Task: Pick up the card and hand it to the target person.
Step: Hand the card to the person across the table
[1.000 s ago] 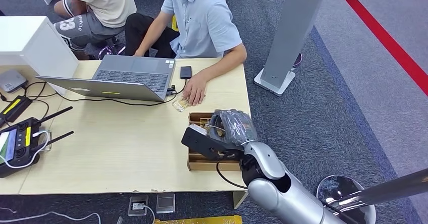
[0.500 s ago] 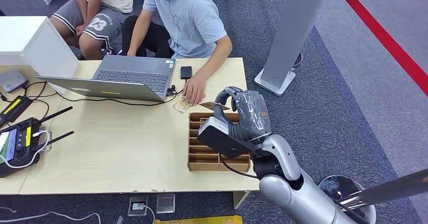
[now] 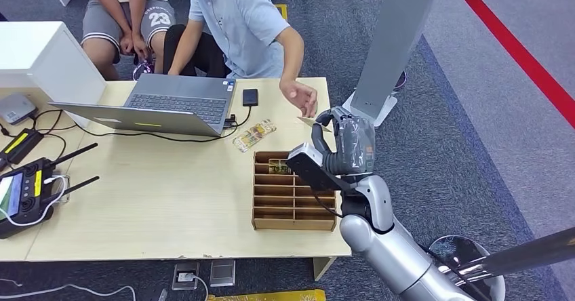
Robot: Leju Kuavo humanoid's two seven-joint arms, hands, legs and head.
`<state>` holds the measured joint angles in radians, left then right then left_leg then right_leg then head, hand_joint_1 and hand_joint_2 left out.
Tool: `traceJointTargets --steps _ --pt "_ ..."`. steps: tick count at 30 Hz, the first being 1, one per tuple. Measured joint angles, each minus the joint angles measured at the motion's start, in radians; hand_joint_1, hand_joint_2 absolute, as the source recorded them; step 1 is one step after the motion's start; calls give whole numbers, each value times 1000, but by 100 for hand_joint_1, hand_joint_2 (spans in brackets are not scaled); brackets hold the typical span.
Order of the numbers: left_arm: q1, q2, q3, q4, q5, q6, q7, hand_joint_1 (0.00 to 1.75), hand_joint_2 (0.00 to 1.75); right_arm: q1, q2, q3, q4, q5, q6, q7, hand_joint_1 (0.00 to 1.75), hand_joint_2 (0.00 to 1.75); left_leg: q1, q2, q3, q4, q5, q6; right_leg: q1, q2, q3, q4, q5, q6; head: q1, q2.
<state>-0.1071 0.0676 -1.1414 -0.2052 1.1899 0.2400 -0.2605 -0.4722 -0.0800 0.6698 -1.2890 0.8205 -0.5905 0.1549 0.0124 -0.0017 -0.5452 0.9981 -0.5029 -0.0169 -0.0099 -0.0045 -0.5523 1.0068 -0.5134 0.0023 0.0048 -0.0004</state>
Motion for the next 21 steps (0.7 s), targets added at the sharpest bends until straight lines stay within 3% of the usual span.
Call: traceJointTargets --steps 20,21 --pt "1 0 0 0 -9 -22 -7 0 175 0 35 -6 83 -55 -5 -31 175 175 0 0 0 0 0 0 0 0 0 0 0 0 0 0" --pt "1 0 0 0 -9 -22 -8 0 131 0 36 -6 85 -57 -5 -32 131 175 0 0 0 0 0 0 0 0 0 0 0 0 0 0"
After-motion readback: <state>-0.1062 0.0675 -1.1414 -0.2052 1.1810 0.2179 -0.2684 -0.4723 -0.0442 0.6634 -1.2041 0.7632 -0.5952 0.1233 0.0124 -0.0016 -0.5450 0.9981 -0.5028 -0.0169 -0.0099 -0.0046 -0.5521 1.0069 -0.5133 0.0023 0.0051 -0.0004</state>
